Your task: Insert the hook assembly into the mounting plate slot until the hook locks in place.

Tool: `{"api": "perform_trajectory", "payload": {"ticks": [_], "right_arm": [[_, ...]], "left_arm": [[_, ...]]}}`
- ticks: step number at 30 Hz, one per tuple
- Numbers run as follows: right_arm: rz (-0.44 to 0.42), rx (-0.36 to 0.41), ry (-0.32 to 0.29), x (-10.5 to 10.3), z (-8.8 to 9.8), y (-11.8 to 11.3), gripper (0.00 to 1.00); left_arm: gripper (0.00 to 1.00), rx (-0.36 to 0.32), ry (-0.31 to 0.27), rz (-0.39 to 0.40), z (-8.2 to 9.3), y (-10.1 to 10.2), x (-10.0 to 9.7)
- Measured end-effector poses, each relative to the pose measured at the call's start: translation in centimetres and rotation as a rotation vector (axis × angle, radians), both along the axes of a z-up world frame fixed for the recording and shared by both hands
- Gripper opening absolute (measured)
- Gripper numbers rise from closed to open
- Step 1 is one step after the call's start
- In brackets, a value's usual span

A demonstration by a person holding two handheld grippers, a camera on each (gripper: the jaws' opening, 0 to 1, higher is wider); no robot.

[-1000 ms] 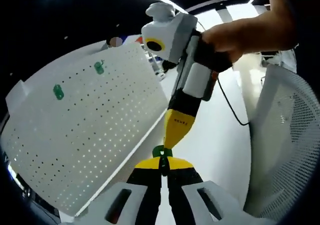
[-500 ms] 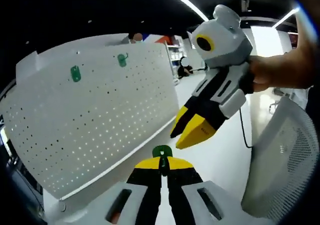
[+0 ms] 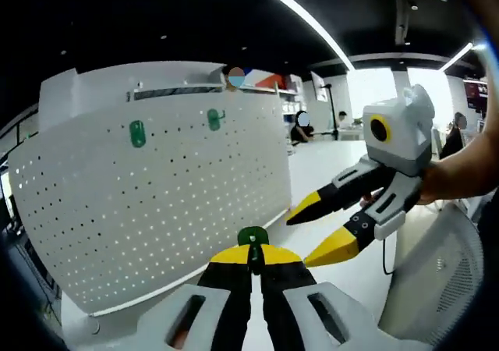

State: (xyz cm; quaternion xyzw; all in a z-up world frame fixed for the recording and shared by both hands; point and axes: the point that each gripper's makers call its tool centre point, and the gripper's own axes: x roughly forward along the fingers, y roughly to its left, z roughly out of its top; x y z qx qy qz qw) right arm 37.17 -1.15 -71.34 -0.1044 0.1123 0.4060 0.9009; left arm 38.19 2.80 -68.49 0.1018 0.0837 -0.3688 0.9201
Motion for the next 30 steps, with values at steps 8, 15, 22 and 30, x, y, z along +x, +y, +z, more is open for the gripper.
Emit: {"api": "perform_trajectory", "payload": {"ticks": [8,15,22,30], "right_arm": [[-0.058,0.023,-0.043,-0.2,0.4,-1.9,0.47],[-0.092,0.041,-0.068,-0.7,0.6,-2.7,0.5],[-0.115,0.05,-0.087,-0.9,0.5,-3.2,0.5],[-0.128,0.068,-0.082,-1.0,0.3,-3.6,0.5]], "left_arm": [[0.02,-0.057,-0.05,0.035,3.7,-0.6,2.5],[0.02,-0.078,-0.103,0.089,6.7,-0.8,5.3],[0.03,-0.123,-0.151,0.142,9.7,-1.4,8.0],[0.03,-0.145,-0.19,0.184,12.0,-2.2,11.1]]}}
